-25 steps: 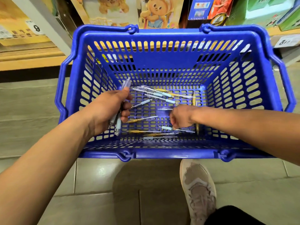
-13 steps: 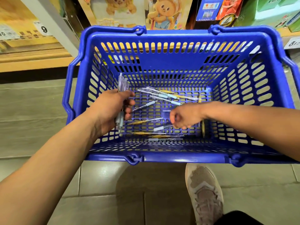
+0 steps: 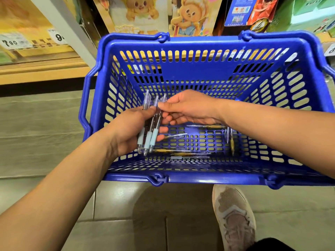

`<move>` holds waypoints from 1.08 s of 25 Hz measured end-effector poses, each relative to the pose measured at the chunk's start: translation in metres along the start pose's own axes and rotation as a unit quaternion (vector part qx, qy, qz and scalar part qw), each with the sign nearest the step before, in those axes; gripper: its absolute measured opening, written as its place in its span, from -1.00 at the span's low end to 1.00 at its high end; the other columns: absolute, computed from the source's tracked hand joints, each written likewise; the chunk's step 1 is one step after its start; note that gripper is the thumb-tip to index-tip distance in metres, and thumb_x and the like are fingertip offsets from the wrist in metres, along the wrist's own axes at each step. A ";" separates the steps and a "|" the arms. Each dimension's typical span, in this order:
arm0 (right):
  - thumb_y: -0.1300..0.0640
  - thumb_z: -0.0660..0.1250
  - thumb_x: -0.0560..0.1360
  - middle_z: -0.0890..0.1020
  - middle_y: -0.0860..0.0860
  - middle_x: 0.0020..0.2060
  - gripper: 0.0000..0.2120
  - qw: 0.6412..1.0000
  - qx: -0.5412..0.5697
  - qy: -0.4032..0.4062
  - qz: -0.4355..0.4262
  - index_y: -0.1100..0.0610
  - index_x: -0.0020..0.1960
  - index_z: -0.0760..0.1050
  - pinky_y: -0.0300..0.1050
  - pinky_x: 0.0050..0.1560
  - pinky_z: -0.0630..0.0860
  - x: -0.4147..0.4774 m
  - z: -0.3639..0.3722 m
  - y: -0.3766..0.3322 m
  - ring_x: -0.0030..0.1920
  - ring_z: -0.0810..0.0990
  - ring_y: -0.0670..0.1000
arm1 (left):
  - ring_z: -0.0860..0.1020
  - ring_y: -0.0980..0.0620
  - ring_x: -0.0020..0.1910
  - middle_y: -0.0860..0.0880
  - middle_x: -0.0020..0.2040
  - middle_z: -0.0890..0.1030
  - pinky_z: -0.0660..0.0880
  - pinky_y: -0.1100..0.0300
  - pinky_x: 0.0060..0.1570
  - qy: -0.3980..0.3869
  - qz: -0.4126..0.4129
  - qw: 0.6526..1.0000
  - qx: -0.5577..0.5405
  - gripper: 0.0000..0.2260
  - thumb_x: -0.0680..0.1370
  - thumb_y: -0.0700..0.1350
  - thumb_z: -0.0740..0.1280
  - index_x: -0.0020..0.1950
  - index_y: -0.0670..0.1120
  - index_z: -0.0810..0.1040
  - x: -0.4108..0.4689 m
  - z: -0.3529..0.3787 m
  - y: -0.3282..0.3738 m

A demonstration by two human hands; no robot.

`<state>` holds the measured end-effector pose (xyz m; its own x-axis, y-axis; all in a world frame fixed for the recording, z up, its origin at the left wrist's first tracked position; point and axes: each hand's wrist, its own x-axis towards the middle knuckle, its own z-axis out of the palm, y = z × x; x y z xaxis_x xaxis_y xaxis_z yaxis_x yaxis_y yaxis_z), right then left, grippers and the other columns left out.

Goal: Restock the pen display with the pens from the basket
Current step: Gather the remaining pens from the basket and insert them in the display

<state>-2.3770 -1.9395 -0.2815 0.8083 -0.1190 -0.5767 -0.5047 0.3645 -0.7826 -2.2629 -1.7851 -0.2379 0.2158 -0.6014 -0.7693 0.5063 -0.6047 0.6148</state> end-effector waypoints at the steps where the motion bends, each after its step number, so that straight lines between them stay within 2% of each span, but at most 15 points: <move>1: 0.10 0.39 0.58 0.71 0.11 -0.14 -0.72 1.000 0.018 -0.012 -0.001 0.32 0.13 0.61 -0.23 -0.11 0.64 0.001 0.001 -0.002 -0.10 0.70 0.00 | 0.69 0.02 -0.30 -0.07 -0.19 0.73 0.64 0.14 -0.33 0.005 0.007 1.000 0.018 -0.79 0.71 -0.04 0.22 0.10 -0.14 0.59 -0.001 -0.001 -0.001; 3: 0.17 0.34 0.61 0.72 0.13 -0.09 -0.79 0.996 0.070 -0.050 -0.002 0.28 0.14 0.61 -0.20 -0.07 0.64 0.004 0.001 -0.004 -0.05 0.72 0.04 | 0.55 0.07 -0.42 -0.04 -0.29 0.65 0.57 0.18 -0.40 0.018 0.027 0.999 0.034 -0.81 0.70 -0.04 0.24 0.10 -0.15 0.54 -0.002 -0.003 -0.001; 5: 0.18 0.30 0.63 0.73 0.13 -0.05 -0.82 0.996 0.071 -0.055 -0.001 0.23 0.15 0.61 -0.19 -0.06 0.64 0.011 -0.004 -0.002 -0.05 0.72 0.02 | 0.42 0.08 -0.46 -0.03 -0.32 0.53 0.46 0.21 -0.45 0.025 0.037 0.999 0.017 -0.79 0.70 -0.05 0.25 0.17 -0.18 0.52 -0.002 -0.006 0.000; 7: 0.15 0.33 0.62 0.75 0.06 -0.07 -0.85 0.997 -0.075 0.016 0.004 0.15 0.10 0.64 -0.19 -0.06 0.65 0.024 -0.012 0.007 -0.07 0.72 -0.02 | 0.35 0.09 -0.46 -0.02 -0.33 0.44 0.38 0.23 -0.50 0.028 0.032 0.999 -0.006 -0.76 0.70 -0.02 0.24 0.19 -0.19 0.51 -0.003 -0.009 0.001; 8: 0.14 0.35 0.60 0.75 0.02 -0.08 -0.87 0.976 -0.208 0.068 0.008 0.11 0.09 0.65 -0.17 0.00 0.65 0.032 -0.017 0.014 -0.07 0.71 -0.05 | 0.33 0.09 -0.47 -0.01 -0.35 0.41 0.36 0.24 -0.52 0.028 0.028 0.999 -0.014 -0.74 0.69 0.01 0.24 0.19 -0.18 0.49 -0.003 -0.009 0.002; 10: 0.13 0.36 0.59 0.69 -0.03 0.05 -0.83 0.861 -0.491 0.132 0.000 0.04 0.16 0.63 -0.19 0.13 0.54 0.048 -0.024 0.033 0.02 0.63 -0.05 | 0.29 0.11 -0.48 0.02 -0.38 0.39 0.32 0.27 -0.55 0.027 0.030 0.999 -0.017 -0.69 0.67 0.08 0.26 0.19 -0.17 0.47 -0.005 -0.009 0.005; 11: 0.13 0.36 0.58 0.63 -0.02 0.12 -0.77 0.803 -0.582 0.132 -0.009 0.02 0.23 0.59 -0.17 0.15 0.51 0.056 -0.025 0.045 0.09 0.60 0.00 | 0.29 0.12 -0.49 0.04 -0.39 0.39 0.31 0.28 -0.56 0.029 0.037 0.999 -0.014 -0.69 0.65 0.08 0.29 0.18 -0.16 0.47 -0.007 -0.010 0.007; 12: 0.15 0.36 0.58 0.57 0.00 0.16 -0.71 0.763 -0.634 0.126 -0.016 0.02 0.29 0.55 -0.13 0.13 0.53 0.064 -0.025 0.055 0.12 0.58 0.04 | 0.29 0.13 -0.50 0.05 -0.40 0.38 0.30 0.29 -0.56 0.034 0.046 0.998 -0.008 -0.72 0.64 0.06 0.33 0.16 -0.14 0.46 -0.008 -0.011 0.009; 15: 0.21 0.38 0.55 0.48 -0.01 0.11 -0.67 0.695 -0.710 0.113 -0.010 0.02 0.29 0.51 -0.06 -0.07 0.61 0.086 -0.023 0.073 0.04 0.59 0.08 | 0.30 0.14 -0.52 0.04 -0.39 0.38 0.29 0.31 -0.57 0.054 0.073 0.996 0.009 -0.87 0.64 -0.11 0.36 0.07 -0.11 0.43 -0.012 -0.015 0.012; 17: 0.23 0.38 0.54 0.47 -0.01 -0.01 -0.71 0.673 -0.730 0.121 -0.004 0.03 0.24 0.50 -0.05 -0.15 0.57 0.093 -0.022 0.074 0.02 0.59 0.11 | 0.31 0.13 -0.52 0.02 -0.38 0.41 0.30 0.29 -0.55 0.060 0.078 0.995 -0.004 -0.92 0.66 -0.17 0.32 0.08 -0.12 0.43 -0.014 -0.016 0.011; 19: 0.22 0.39 0.55 0.45 -0.01 -0.09 -0.75 0.654 -0.745 0.126 -0.020 0.04 0.19 0.51 -0.01 -0.10 0.57 0.096 -0.024 0.072 0.01 0.57 0.11 | 0.35 0.11 -0.49 -0.02 -0.34 0.47 0.34 0.27 -0.53 0.068 0.068 0.995 -0.026 -0.93 0.67 -0.18 0.30 0.09 -0.14 0.44 -0.015 -0.016 0.009; 21: 0.14 0.39 0.56 0.49 -0.02 -0.08 -0.84 0.663 -0.737 0.119 -0.049 0.00 0.12 0.52 0.00 -0.01 0.56 0.094 -0.027 0.064 0.01 0.54 0.08 | 0.41 0.09 -0.46 -0.04 -0.30 0.53 0.40 0.24 -0.49 0.085 0.061 0.994 -0.035 -0.93 0.67 -0.16 0.29 0.10 -0.15 0.46 -0.015 -0.016 0.009; 23: 0.02 0.36 0.59 0.57 -0.06 -0.07 -0.95 0.740 -0.664 0.087 -0.057 -0.07 0.03 0.50 -0.03 -0.04 0.54 0.087 -0.031 0.047 0.00 0.57 0.03 | 0.45 0.07 -0.44 -0.04 -0.30 0.55 0.46 0.21 -0.44 0.093 0.065 0.993 -0.035 -0.91 0.69 -0.14 0.28 0.07 -0.15 0.48 -0.012 -0.016 0.010; 25: -0.13 0.38 0.56 0.64 -0.17 -0.13 -0.91 0.824 -0.562 0.057 -0.046 -0.14 -0.03 0.55 -0.16 -0.20 0.51 0.073 -0.035 0.027 -0.10 0.62 -0.10 | 0.47 0.06 -0.42 -0.04 -0.30 0.57 0.47 0.19 -0.40 0.101 0.076 0.992 -0.022 -0.87 0.70 -0.09 0.26 0.04 -0.14 0.49 -0.008 -0.018 0.013; 27: -0.24 0.40 0.50 0.69 -0.21 -0.20 -0.86 0.890 -0.449 0.062 -0.046 -0.21 -0.06 0.63 -0.34 -0.32 0.52 0.048 -0.039 0.012 -0.21 0.66 -0.19 | 0.46 0.07 -0.42 -0.03 -0.30 0.58 0.45 0.20 -0.40 0.109 0.088 0.990 0.003 -0.85 0.70 -0.08 0.24 0.02 -0.13 0.50 -0.004 -0.021 0.015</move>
<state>-2.3565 -1.9768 -0.3275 0.8475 -0.2313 -0.4777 -0.5213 -0.5317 -0.6675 -2.2386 -1.7805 -0.2299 0.4759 -0.5716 -0.6684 0.4392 -0.5040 0.7437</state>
